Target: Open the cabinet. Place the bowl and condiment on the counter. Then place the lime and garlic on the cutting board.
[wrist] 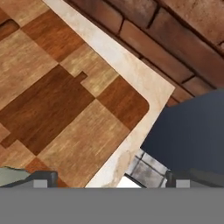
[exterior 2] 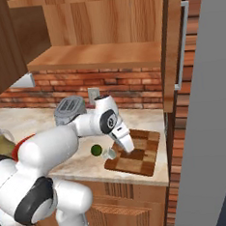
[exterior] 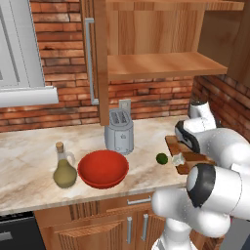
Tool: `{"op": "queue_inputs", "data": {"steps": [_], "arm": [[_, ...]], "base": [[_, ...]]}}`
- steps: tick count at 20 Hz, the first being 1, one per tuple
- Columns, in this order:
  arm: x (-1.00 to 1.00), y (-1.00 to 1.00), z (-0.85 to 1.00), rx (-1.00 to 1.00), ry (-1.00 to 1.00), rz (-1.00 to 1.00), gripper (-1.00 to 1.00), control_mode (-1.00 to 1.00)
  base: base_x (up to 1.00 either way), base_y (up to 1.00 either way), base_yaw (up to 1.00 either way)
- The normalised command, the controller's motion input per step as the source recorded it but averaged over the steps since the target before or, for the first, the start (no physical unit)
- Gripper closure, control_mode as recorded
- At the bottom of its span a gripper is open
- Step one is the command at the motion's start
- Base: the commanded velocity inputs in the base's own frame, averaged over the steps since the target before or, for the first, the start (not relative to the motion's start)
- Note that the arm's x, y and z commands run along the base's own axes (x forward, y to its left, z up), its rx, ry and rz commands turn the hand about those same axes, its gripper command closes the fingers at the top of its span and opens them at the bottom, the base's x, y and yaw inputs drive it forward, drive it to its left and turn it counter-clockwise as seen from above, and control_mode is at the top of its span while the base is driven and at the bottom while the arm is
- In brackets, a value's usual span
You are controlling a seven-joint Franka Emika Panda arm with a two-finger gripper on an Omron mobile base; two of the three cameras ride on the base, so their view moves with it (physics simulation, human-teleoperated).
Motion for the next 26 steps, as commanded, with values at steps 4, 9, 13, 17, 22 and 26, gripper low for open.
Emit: {"op": "queue_inputs", "data": {"steps": [4, 9, 13, 17, 22, 26], "arm": [[-0.03, 0.17, -0.01, 0.0, 0.04, 0.16, -1.0, -1.0], [-0.08, 0.27, 0.39, 0.01, 0.04, 0.14, -1.0, -1.0], [-0.09, 0.44, 0.39, 0.0, 0.02, 0.13, -1.0, -1.0], [-0.03, 0.6, 0.09, 0.0, 0.03, 0.18, -1.0, -1.0], [0.0, 0.49, 0.0, 0.0, 0.0, 0.23, -1.0, -1.0], [0.01, 0.15, 0.0, 0.0, 0.0, 0.27, -1.0, -1.0]], "base": [[0.0, 0.0, 0.0], [0.0, 0.0, 0.0], [0.0, 0.0, 0.0], [0.0, 0.0, 0.0], [0.0, 0.0, 0.0], [0.0, 0.0, 0.0]]}}
